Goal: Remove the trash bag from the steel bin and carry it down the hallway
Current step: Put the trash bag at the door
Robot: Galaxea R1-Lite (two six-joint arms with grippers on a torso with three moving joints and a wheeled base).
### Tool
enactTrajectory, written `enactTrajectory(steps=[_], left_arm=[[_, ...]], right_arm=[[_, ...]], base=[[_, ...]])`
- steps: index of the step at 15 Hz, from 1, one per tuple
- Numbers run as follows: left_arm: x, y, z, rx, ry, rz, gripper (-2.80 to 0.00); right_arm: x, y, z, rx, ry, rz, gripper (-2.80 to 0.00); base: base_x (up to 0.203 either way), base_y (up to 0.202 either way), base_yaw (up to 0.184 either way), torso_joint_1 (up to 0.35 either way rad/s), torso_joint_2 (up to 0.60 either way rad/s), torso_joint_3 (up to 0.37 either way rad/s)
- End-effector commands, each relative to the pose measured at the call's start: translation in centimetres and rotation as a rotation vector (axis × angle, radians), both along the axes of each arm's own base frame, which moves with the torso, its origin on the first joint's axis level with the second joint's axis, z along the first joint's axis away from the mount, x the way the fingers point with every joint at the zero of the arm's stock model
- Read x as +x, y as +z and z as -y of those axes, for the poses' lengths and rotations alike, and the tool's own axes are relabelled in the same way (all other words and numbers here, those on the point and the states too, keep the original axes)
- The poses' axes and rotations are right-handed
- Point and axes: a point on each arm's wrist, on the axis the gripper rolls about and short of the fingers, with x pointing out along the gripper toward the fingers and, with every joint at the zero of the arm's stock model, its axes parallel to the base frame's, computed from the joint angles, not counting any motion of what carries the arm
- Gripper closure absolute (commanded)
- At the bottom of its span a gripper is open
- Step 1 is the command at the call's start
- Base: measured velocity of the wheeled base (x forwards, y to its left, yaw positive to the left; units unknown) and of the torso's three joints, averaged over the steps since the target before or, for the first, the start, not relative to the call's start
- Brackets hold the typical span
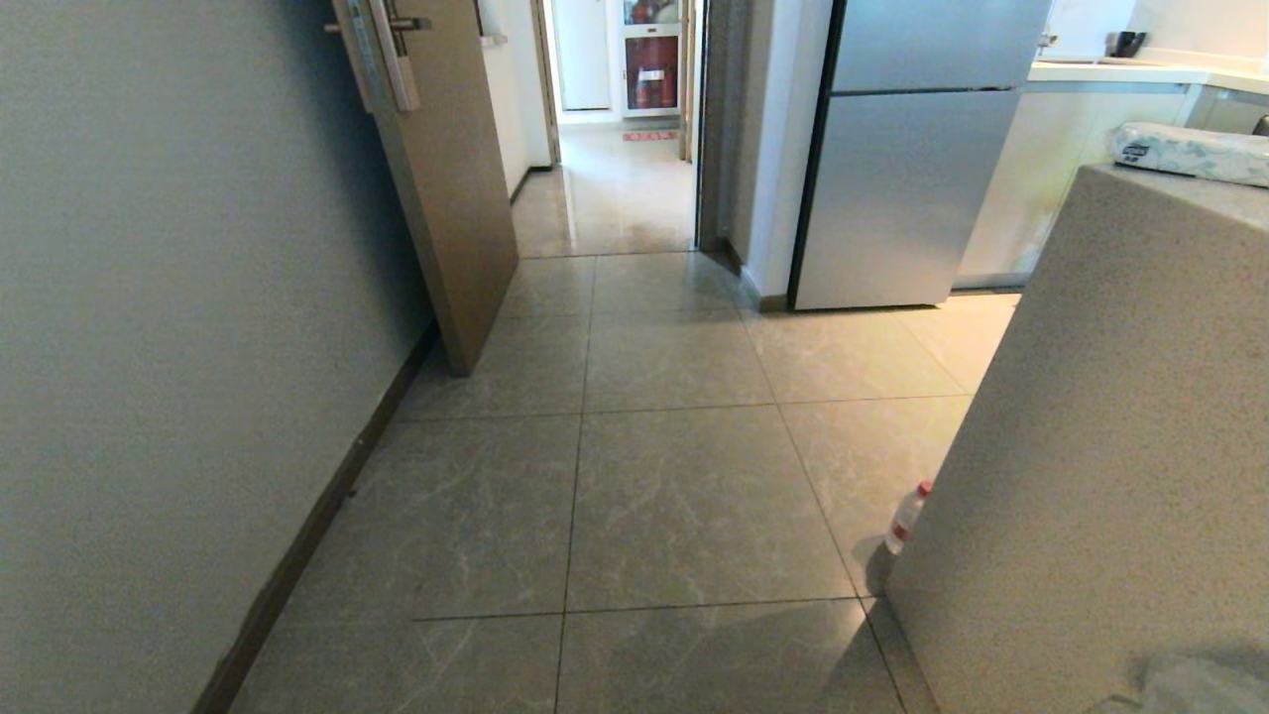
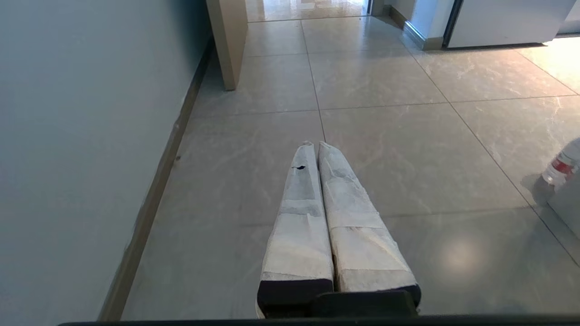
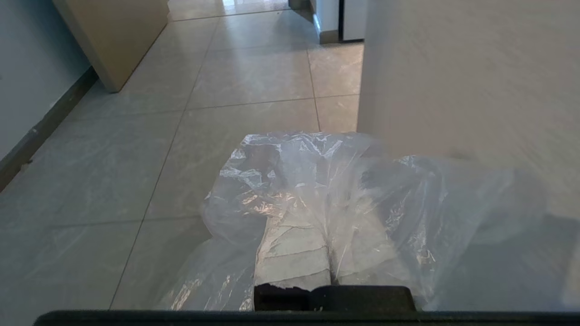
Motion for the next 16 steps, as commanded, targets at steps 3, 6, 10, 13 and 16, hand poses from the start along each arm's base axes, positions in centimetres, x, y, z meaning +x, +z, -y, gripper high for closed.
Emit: enactTrajectory(steps=[3,6,10,13,16], left_arm=[[0.0,0.0,0.0,0.0,0.0,-0.001,0.0],[0.0,0.01,0.0,0.0,0.0,0.001,0.0],[0.0,0.01,0.0,0.0,0.0,0.001,0.0],[0.0,0.01,0.0,0.0,0.0,0.001,0.0],[0.0,0.01,0.0,-0.002,0.0,0.001,0.0]], right_arm=[[0.02,-0.03,0.0,0.001,0.0,-0.002,0.0],[0.02,-0.03,0.0,0.001,-0.001,-0.002,0.0],[0.02,-0.03,0.0,0.001,0.0,-0.002,0.0],[0.02,-0.03,0.0,0.001,0.0,-0.002,0.0],[0.02,-0.03,0.0,0.001,0.0,-0.002,0.0]], base=[[0.189,0.0,0.003,0.005,0.0,0.003],[0.188,0.0,0.001,0.0,0.0,0.004],[0.189,0.0,0.001,0.004,0.0,0.001],[0.19,0.0,0.001,0.002,0.0,0.001],[0.193,0.0,-0.001,0.002,0.0,0.001]])
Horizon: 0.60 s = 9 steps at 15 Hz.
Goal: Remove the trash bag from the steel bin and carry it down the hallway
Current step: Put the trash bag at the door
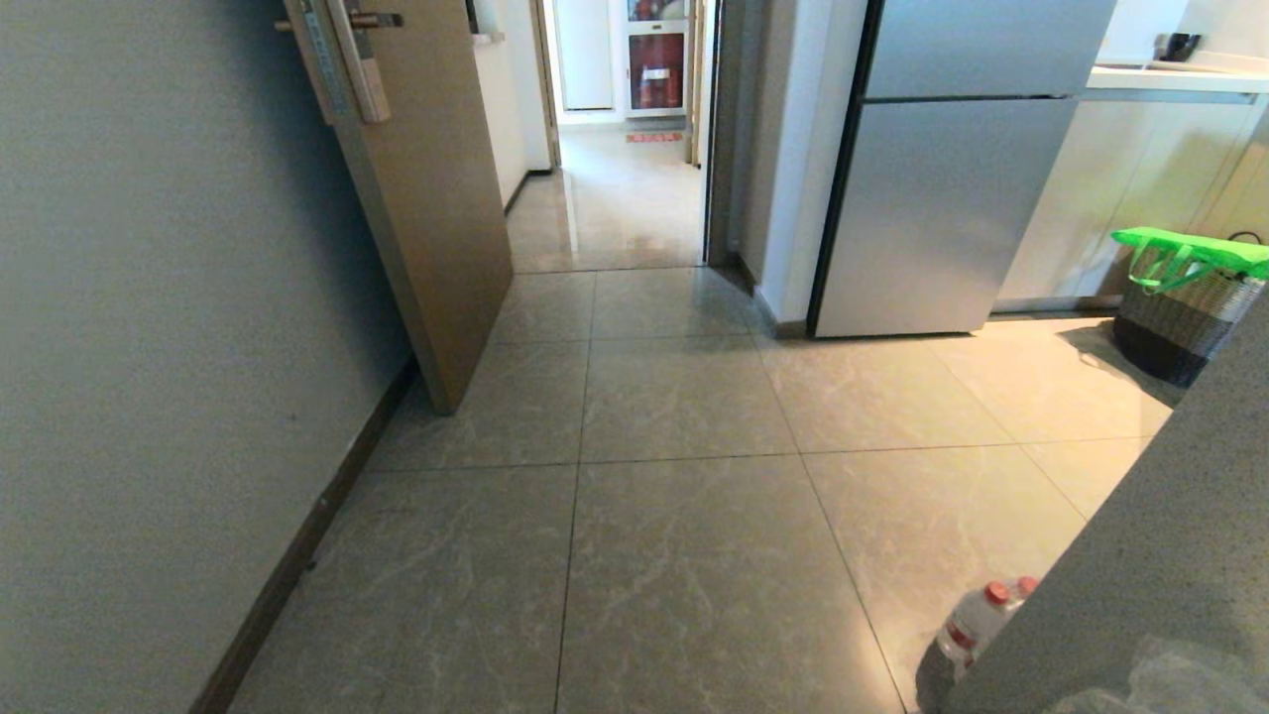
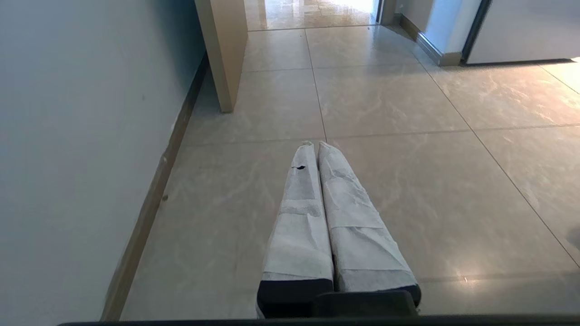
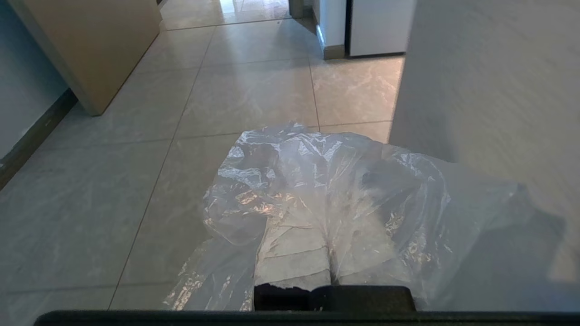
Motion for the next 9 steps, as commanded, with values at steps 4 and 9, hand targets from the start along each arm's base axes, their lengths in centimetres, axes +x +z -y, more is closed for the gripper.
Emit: enactTrajectory(steps=[4,9], left_arm=[[0.0,0.0,0.0,-0.001,0.0,0.0,0.0],[0.0,0.0,0.0,-0.001,0.0,0.0,0.0]], right_arm=[[0.02,-0.03,0.0,0.001,0.0,-0.002,0.0],[0.02,-0.03,0.0,0.001,0.0,-0.002,0.0]], base=[[0.191,0.0,0.0,-0.001,0.0,0.002],[0.188,0.0,0.001,0.004,0.0,0.004]])
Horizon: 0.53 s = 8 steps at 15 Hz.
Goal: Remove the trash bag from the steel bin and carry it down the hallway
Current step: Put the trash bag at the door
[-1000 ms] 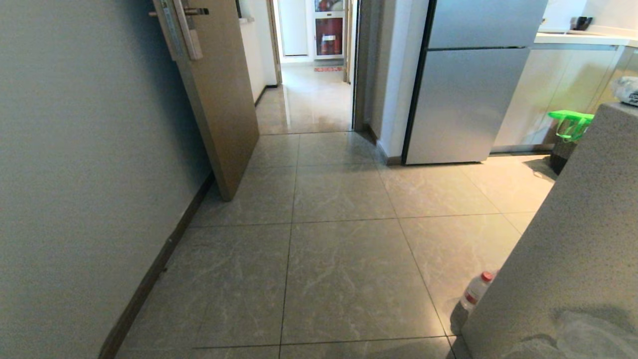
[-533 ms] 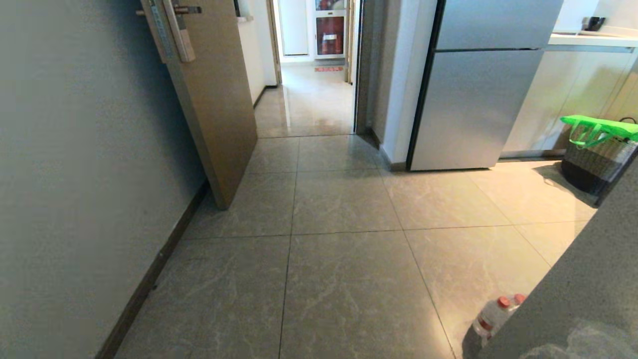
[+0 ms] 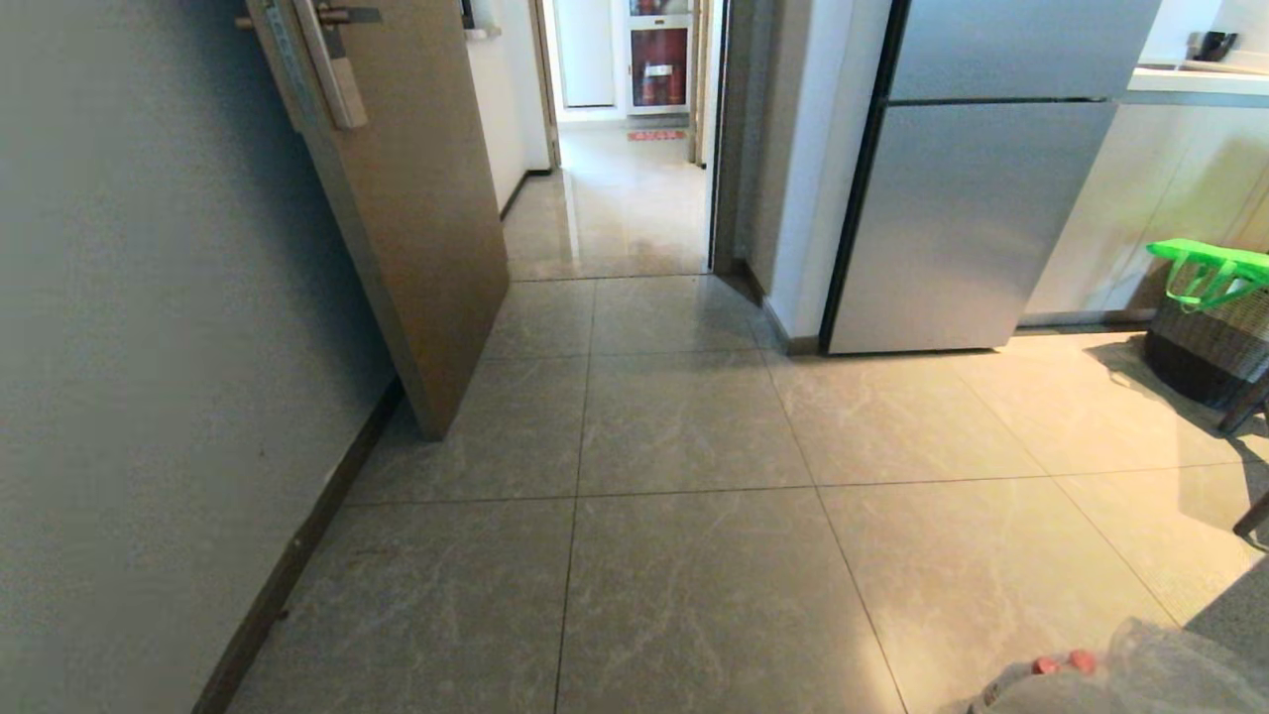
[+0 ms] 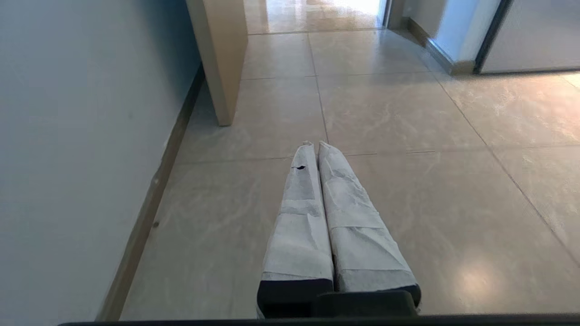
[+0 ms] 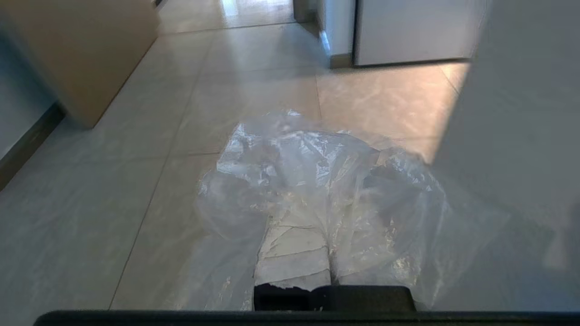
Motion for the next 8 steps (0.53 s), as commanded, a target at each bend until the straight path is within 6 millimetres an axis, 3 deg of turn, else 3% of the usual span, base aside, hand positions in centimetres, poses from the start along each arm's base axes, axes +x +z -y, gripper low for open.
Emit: enactTrajectory(steps=[1,8], left_arm=[[0.0,-0.01,0.0,0.0,0.0,-0.001,0.0],[0.0,-0.01,0.0,0.0,0.0,-0.001,0.0]], right_arm=[[0.02,-0.04,0.0,0.0,0.0,-0.003,0.0],[0.02,-0.04,0.0,0.0,0.0,-0.003,0.0]], base=[[0.187,0.0,0.003,-0.001,0.0,0.004],[0.19,0.0,0.001,0.002,0.0,0.001]])
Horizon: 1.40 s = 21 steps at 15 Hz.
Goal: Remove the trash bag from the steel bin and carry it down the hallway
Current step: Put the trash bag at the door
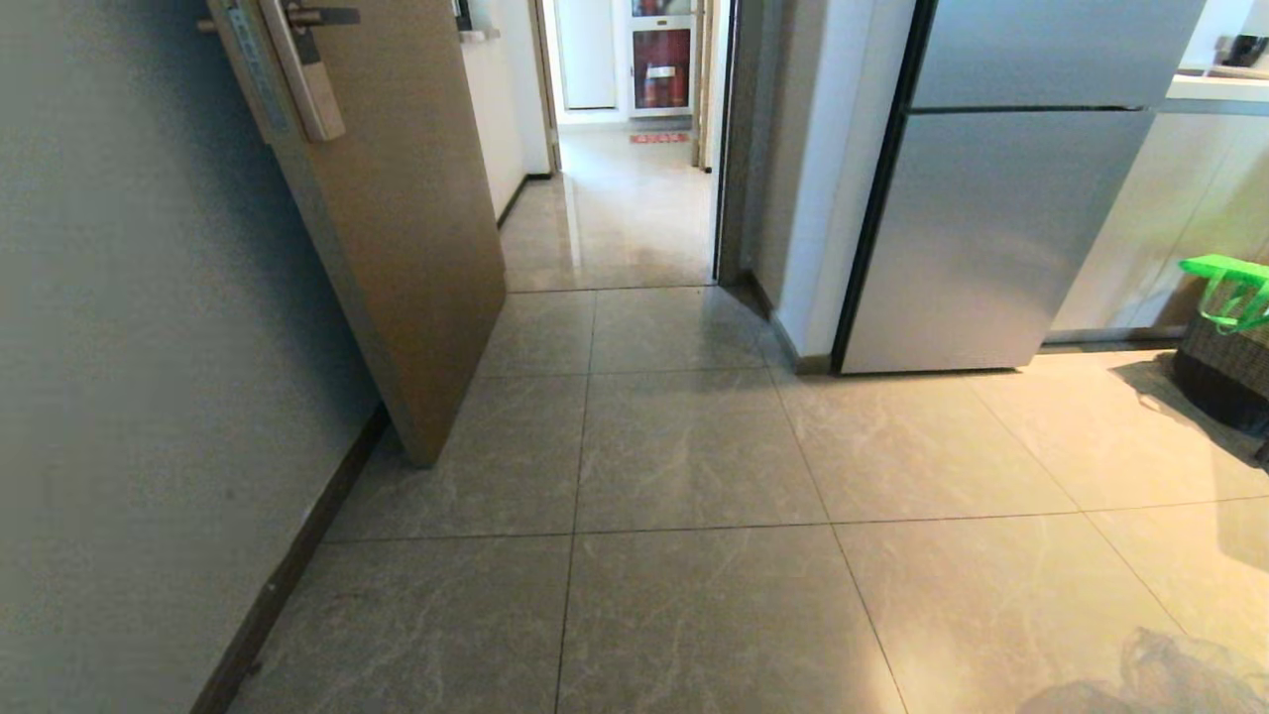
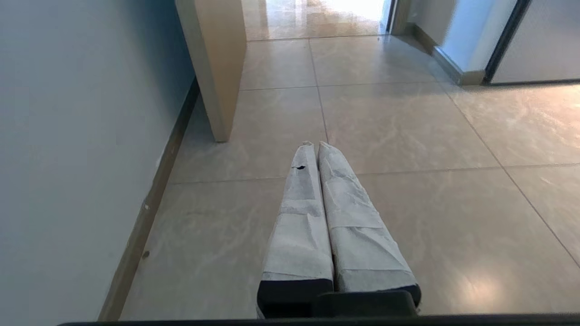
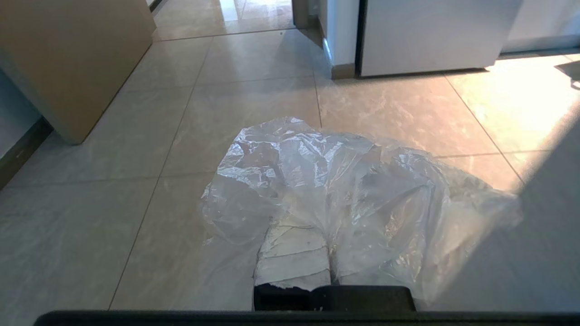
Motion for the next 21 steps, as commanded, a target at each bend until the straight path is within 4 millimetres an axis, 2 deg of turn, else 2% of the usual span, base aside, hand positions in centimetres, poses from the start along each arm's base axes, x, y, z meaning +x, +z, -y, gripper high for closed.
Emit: enactTrajectory(steps=[1,21], left_arm=[[0.0,0.0,0.0,0.0,0.0,-0.001,0.0],[0.0,0.0,0.0,-0.001,0.0,-0.001,0.0]], right_arm=[[0.02,-0.03,0.0,0.0,0.001,-0.002,0.0],[0.02,-0.03,0.0,0.0,0.001,-0.002,0.0]], base=[[0.194,0.0,0.003,0.002,0.0,-0.002],[0.192,0.0,0.0,0.002,0.0,0.002]])
